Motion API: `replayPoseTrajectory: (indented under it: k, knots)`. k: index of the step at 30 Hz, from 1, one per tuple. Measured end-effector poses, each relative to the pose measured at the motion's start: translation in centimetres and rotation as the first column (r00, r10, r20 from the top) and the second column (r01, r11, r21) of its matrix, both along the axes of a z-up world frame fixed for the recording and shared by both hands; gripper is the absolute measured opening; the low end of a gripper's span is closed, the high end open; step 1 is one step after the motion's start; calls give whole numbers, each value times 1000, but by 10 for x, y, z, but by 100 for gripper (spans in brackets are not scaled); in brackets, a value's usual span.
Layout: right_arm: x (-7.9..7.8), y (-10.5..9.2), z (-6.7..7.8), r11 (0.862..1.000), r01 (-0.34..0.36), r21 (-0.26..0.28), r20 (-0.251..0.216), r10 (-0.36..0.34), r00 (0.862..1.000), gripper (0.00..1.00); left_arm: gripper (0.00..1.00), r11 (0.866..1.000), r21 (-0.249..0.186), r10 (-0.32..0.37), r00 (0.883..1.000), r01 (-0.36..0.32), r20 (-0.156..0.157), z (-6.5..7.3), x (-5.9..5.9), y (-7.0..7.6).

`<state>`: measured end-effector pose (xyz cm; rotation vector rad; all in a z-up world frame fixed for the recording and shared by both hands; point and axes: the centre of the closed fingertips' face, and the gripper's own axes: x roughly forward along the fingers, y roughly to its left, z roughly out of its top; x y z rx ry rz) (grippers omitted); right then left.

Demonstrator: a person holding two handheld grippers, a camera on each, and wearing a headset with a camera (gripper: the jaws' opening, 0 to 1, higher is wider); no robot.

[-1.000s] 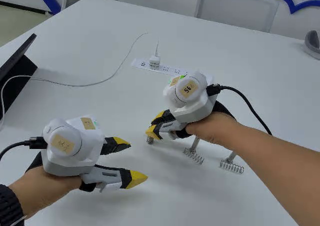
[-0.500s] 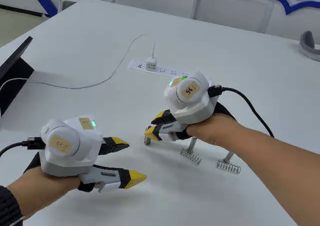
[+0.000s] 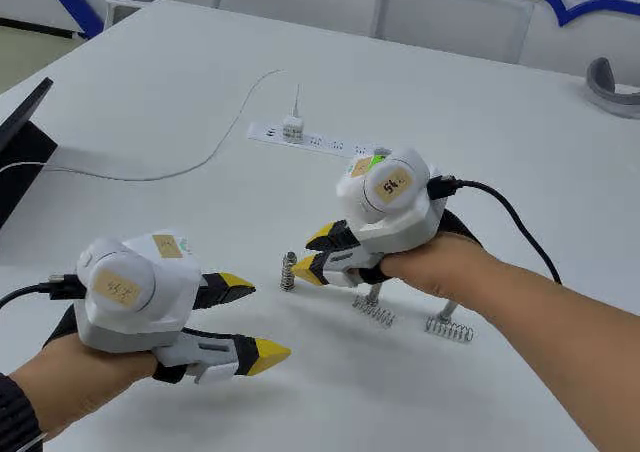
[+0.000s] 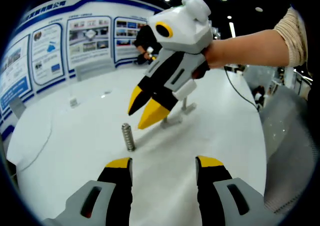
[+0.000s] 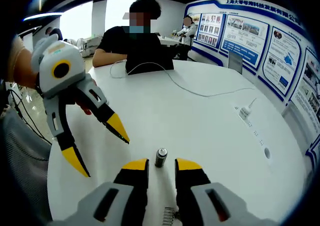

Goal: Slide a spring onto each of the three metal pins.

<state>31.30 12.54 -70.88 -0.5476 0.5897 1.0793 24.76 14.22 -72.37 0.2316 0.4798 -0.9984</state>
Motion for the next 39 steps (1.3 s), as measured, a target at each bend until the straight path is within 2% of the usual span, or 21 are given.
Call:
replayPoseTrajectory:
  k: [19,39]
  knots:
    - [-21,-21,10,999,23,36,30,-24,999,22,52,1000,-2,-9,1000,9,4,3,0,-6]
    - [-41,-49,7,997,66,48,28,-68,997,22,51,1000,-9,-24,1000,24,4,4,-3,-15]
